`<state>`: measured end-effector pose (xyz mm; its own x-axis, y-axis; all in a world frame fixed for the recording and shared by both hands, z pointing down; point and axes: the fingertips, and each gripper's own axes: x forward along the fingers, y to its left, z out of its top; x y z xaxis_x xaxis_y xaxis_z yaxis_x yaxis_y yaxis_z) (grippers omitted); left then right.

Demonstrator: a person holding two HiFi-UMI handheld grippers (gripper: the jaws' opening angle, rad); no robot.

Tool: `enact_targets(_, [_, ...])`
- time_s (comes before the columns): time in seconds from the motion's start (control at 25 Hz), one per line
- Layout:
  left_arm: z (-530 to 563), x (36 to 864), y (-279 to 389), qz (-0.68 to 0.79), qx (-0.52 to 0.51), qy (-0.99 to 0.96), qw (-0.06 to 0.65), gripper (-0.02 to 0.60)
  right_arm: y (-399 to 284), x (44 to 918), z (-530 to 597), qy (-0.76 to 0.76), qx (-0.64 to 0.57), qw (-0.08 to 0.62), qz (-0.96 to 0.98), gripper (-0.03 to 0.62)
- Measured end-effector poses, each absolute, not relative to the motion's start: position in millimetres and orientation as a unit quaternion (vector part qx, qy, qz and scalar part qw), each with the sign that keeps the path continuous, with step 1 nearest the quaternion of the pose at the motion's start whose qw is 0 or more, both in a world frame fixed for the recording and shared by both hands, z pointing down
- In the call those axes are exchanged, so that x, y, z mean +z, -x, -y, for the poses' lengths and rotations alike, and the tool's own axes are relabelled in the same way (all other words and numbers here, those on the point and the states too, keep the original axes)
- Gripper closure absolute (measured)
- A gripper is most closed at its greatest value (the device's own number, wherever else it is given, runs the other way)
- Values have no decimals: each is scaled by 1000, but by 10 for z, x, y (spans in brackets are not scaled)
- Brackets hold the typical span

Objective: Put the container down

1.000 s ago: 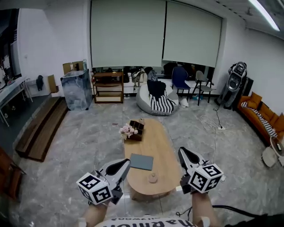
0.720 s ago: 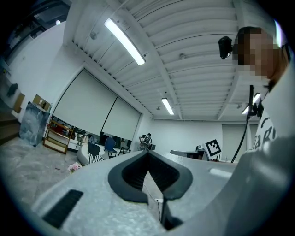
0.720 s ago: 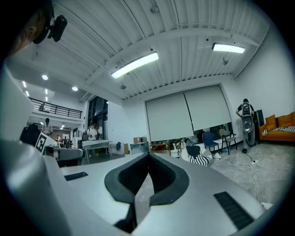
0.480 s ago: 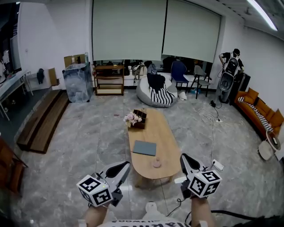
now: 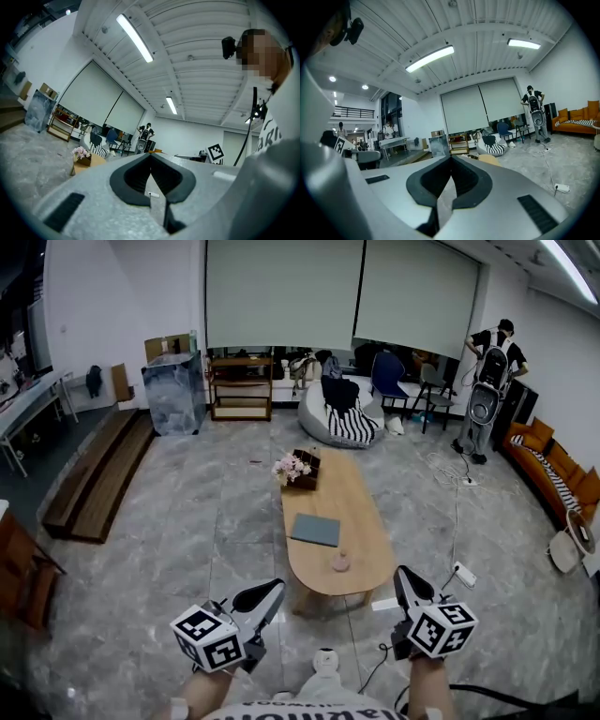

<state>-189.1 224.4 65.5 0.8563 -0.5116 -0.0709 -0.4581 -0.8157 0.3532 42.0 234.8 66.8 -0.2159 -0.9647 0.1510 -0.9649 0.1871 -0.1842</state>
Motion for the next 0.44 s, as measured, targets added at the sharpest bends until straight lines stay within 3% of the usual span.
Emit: enact_targets(0.44, [-2279,502,1900,256,-97,-948,160,566,-353,569,-2396,-624,101,25,774,582])
